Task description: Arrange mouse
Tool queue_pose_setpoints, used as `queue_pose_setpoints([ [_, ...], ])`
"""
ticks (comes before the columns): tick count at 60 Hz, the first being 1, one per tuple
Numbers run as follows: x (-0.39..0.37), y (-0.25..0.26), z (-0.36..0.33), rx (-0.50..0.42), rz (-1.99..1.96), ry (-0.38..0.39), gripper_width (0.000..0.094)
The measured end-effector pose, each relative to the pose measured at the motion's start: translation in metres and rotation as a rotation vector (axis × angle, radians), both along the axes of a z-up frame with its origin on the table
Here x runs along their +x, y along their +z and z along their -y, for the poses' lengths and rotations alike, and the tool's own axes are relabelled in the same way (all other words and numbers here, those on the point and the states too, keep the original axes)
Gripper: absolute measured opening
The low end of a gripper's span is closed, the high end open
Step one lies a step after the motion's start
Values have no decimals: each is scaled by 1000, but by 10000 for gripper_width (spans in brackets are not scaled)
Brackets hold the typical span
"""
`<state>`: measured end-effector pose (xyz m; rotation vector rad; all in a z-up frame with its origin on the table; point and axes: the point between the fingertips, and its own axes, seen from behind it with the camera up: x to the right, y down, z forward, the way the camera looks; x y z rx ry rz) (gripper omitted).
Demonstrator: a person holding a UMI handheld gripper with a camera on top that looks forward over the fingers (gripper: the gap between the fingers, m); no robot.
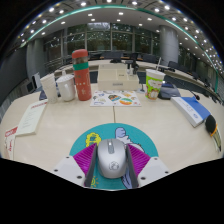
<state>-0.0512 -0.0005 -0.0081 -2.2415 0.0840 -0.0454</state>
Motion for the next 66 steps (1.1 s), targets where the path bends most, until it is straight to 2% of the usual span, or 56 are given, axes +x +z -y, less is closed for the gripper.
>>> queue_pose_setpoints([
  [2,1,3,6,-12,3,-5,631],
  [5,0,14,14,-16,1,-3,849],
  [6,-1,19,17,-13,1,-4,871],
  [8,0,30,22,-9,4,-6,832],
  [12,-2,58,41,8,23,-8,869],
  [24,-20,133,125,49,40,11,861],
  [32,-36,167,190,79,39,14,861],
  [48,-61,197,307,106,37,7,858],
  [66,-66,215,358,141,29,1,860],
])
